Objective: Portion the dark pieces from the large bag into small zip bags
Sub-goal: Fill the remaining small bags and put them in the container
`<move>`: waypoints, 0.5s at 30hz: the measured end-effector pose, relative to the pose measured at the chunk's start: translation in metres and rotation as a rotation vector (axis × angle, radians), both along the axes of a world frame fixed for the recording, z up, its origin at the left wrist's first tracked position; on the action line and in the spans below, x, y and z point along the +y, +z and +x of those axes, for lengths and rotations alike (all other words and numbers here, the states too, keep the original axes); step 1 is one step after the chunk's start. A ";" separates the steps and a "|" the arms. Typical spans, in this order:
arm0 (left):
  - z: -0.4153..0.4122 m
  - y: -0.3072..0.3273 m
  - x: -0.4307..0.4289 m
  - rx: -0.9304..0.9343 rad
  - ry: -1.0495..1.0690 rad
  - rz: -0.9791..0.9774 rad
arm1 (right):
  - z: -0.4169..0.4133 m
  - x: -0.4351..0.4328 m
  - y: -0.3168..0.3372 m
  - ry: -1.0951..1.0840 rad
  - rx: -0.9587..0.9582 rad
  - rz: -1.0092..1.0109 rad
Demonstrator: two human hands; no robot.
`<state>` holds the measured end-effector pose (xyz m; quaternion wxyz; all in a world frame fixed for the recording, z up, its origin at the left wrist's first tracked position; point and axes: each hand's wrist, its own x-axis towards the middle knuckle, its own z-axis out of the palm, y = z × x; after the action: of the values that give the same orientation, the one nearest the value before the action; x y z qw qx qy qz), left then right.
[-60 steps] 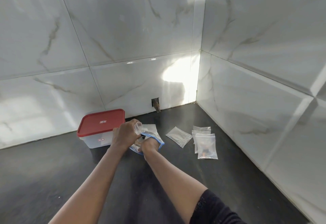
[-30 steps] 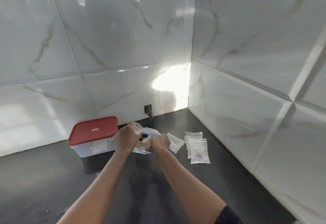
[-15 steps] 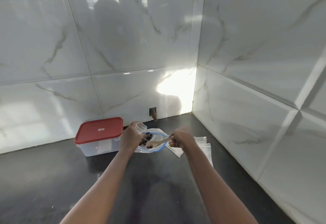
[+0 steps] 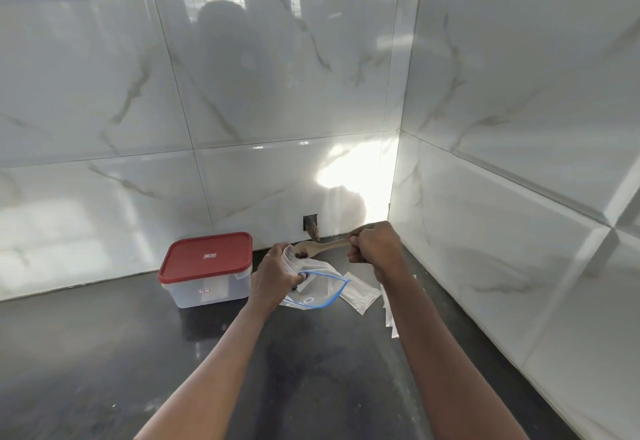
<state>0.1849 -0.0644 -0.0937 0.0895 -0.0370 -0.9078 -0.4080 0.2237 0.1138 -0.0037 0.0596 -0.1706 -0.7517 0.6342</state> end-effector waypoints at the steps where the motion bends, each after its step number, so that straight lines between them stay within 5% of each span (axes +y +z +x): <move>1: -0.001 0.000 0.001 0.000 -0.004 0.000 | 0.000 -0.005 -0.001 -0.003 0.018 0.047; 10: -0.006 0.000 -0.002 -0.041 0.025 0.059 | 0.006 -0.030 -0.001 0.166 0.361 0.567; 15: -0.009 0.001 -0.003 -0.033 0.044 0.078 | 0.013 -0.029 0.004 0.198 0.418 0.634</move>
<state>0.1758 -0.0675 -0.0930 0.0849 -0.0068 -0.8931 -0.4417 0.2365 0.0846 0.0007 0.1996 0.0625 -0.8950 0.3940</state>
